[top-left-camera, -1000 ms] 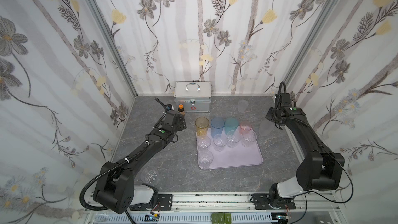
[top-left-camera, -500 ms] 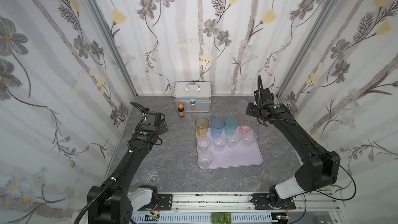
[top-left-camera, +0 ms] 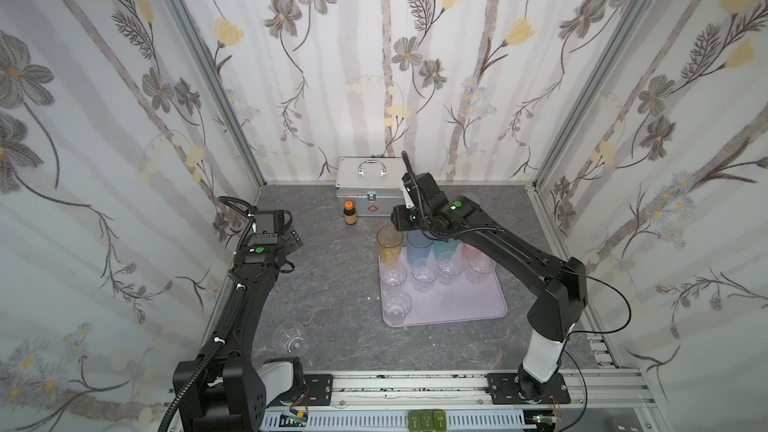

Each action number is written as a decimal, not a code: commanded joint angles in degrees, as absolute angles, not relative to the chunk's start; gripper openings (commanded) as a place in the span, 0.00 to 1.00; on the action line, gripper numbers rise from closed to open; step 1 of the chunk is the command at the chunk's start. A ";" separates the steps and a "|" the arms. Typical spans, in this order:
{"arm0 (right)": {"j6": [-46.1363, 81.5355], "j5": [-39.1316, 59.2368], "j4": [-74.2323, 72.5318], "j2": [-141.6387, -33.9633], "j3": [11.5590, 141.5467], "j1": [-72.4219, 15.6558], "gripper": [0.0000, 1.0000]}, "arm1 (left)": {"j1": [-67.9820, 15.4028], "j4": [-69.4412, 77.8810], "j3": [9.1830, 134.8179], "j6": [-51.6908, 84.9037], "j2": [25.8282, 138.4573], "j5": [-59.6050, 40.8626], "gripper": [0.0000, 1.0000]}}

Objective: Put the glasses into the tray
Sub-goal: 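Swing the right gripper to the clear glass near the robot while the left draws back, then close the right gripper on the clear glass lying near the robot's edge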

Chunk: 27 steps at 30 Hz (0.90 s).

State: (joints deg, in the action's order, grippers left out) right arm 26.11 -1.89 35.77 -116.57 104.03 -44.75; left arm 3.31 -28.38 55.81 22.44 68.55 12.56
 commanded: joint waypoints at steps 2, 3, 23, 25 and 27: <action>26.63 4.50 35.28 -122.81 111.05 -50.83 0.50 | 4.95 -23.84 56.09 19.69 69.23 15.46 0.84; 26.70 5.53 35.49 -124.41 112.72 -51.99 0.50 | 5.69 -23.12 56.09 19.84 69.55 15.02 0.84; 28.70 28.09 33.72 -145.85 126.39 -62.61 0.62 | 14.41 -15.39 53.71 24.88 72.33 5.31 0.84; 29.30 30.01 32.65 -147.47 126.64 -63.44 0.61 | 14.42 -15.14 53.75 24.79 71.06 5.62 0.84; 29.44 30.88 32.56 -148.49 127.32 -63.89 0.61 | 14.35 -14.95 53.40 24.87 70.45 5.58 0.84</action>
State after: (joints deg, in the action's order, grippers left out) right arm 28.67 27.55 35.38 -147.50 126.32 -63.37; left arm 14.46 -17.34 53.60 24.23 71.53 4.27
